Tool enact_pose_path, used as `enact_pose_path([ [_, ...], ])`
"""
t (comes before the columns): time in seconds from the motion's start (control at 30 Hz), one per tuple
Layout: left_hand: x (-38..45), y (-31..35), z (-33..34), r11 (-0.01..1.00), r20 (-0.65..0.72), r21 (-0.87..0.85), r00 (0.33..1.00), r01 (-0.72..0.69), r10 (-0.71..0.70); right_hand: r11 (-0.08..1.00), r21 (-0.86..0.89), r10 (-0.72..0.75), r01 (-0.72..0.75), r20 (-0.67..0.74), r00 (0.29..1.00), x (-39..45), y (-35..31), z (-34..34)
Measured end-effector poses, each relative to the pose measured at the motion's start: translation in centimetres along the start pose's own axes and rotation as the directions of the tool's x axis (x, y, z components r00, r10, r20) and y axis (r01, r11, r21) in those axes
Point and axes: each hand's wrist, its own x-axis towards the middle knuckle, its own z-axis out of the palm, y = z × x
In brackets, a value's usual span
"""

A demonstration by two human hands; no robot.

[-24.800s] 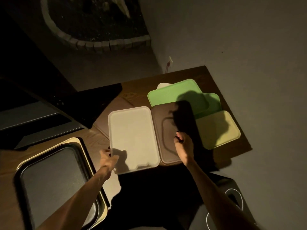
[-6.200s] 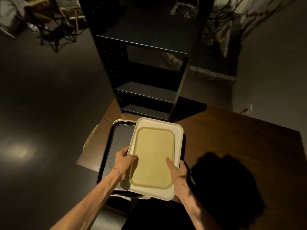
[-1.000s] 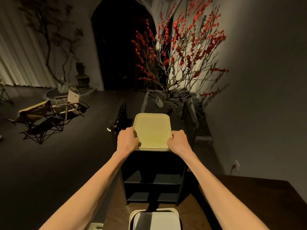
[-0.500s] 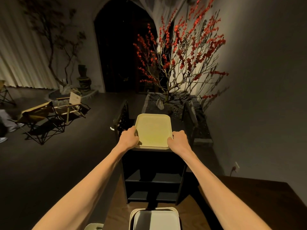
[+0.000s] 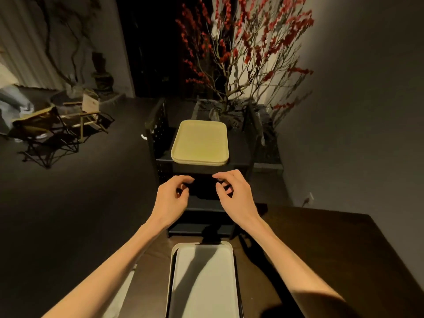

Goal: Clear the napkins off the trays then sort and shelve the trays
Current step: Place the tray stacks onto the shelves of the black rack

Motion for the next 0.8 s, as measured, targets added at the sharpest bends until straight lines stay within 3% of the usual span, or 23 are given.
enact_pose_path([
  [0.07, -3.1, -2.0, 1.5, 0.998, 0.053, -0.004, 0.996, 0.068, -0.068, 0.999, 0.004, 0.042, -0.042, 0.033, 0.999, -2.9, 2.2, 0.8],
  [0.17, -7.9, -5.9, 3.9, 0.98, 0.144, -0.006, 0.97, 0.198, -0.196, 0.976, -0.038, 0.217, -0.214, 0.103, 0.971, -7.5, 7.0, 2.7],
  [0.27, -12.4, -9.2, 5.9, 0.938, 0.243, 0.065, 0.906, 0.341, -0.346, 0.895, -0.129, 0.444, -0.426, 0.186, 0.877, -12.1, 12.3, 5.0],
  [0.47, -20.0, -14.0, 8.0, 0.79, 0.381, 0.236, 0.694, 0.566, -0.611, 0.765, -0.153, 0.643, -0.625, 0.224, 0.732, -19.8, 18.0, 7.7],
  [0.57, -22.0, -14.2, 8.4, 0.735, 0.368, 0.291, 0.637, 0.613, -0.677, 0.661, -0.174, 0.746, -0.73, 0.252, 0.616, -23.2, 20.9, 9.2],
  [0.63, -23.2, -14.4, 8.7, 0.653, 0.359, 0.28, 0.554, 0.704, -0.751, 0.597, -0.173, 0.796, -0.784, 0.252, 0.55, -25.9, 23.8, 10.6],
  [0.8, -25.4, -15.9, 9.7, 0.461, 0.416, 0.193, 0.353, 0.866, -0.838, 0.514, -0.146, 0.847, -0.845, 0.245, 0.472, -30.1, 26.7, 13.1],
])
